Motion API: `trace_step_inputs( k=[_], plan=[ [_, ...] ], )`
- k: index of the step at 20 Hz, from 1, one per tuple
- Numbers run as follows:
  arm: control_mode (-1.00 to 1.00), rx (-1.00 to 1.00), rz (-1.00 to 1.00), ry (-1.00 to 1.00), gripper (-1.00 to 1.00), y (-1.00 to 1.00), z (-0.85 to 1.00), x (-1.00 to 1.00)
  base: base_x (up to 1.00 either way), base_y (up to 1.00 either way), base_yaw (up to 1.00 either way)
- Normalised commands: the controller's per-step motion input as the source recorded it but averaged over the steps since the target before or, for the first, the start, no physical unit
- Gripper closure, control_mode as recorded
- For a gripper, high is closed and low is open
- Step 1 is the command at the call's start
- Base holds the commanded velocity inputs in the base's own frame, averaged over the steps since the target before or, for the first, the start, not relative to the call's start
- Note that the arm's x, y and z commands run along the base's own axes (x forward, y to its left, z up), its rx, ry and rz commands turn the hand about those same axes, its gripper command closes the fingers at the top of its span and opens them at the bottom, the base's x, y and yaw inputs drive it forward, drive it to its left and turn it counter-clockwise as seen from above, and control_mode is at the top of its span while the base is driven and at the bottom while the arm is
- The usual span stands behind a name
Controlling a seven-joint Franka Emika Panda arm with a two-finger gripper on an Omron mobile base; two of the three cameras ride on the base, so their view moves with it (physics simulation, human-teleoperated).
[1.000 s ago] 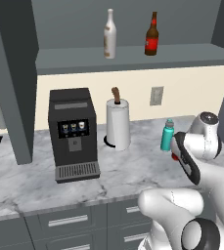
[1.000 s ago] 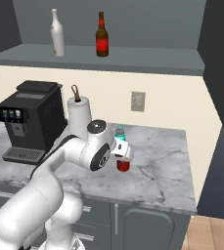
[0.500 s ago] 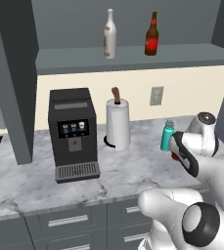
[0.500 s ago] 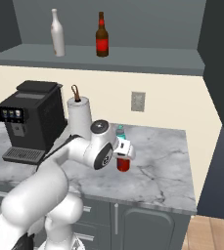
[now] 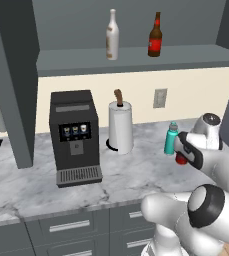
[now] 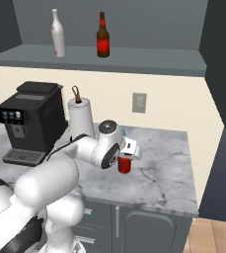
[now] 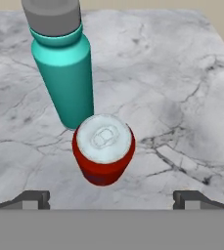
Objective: Sort all alcoholic drinks to one cabinet, and non-alcoholic drinks to the other.
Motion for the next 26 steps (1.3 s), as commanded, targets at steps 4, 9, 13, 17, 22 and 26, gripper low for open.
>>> trace_step_inputs(
  k=[4, 9, 13, 17, 22, 26],
  plan=[
    [-1.00, 0.00, 0.00, 0.00, -1.00, 0.00, -0.20, 0.21, 0.00, 0.00, 0.00],
    [-1.00, 0.00, 0.00, 0.00, -1.00, 0.00, -0.24, 0.09, 0.00, 0.00, 0.00],
    [-1.00, 0.00, 0.00, 0.00, -1.00, 0.00, -0.18, 0.06, 0.00, 0.00, 0.00],
    [-1.00, 0.00, 0.00, 0.00, -1.00, 0.00, -0.13, 0.11, 0.00, 0.00, 0.00],
    [-1.00, 0.00, 0.00, 0.00, -1.00, 0.00, -0.06, 0.12, 0.00, 0.00, 0.00],
    [-1.00, 0.00, 0.00, 0.01, -1.00, 0.00, -0.06, 0.12, 0.00, 0.00, 0.00]
  ],
)
